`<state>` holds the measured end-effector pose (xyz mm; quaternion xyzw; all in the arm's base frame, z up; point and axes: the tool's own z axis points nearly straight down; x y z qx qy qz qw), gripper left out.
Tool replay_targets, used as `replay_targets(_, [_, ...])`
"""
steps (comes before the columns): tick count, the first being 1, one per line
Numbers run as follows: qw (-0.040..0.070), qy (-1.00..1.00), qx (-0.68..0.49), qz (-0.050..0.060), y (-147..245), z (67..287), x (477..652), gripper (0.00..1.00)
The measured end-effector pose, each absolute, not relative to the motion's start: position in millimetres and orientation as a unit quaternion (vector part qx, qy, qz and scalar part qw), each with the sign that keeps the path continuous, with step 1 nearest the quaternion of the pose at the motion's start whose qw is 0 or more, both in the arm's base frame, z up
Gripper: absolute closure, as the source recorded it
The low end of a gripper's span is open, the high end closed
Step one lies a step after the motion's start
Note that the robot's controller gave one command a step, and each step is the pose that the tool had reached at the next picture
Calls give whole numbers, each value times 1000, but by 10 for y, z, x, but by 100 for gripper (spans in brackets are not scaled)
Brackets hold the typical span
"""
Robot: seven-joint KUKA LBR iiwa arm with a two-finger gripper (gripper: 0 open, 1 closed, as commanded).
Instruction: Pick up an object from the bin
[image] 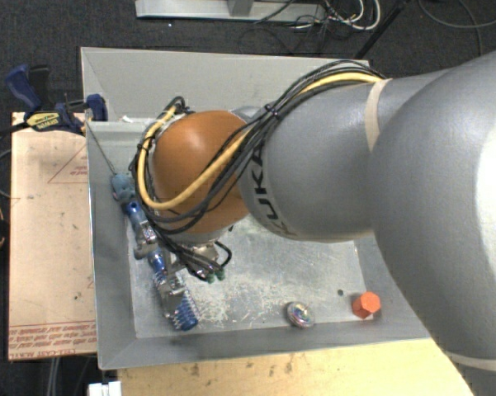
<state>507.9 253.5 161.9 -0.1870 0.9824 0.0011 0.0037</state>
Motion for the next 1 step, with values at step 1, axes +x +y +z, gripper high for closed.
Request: replay_targets(1, [0, 988, -152, 0, 2163, 1889, 4850, 0])
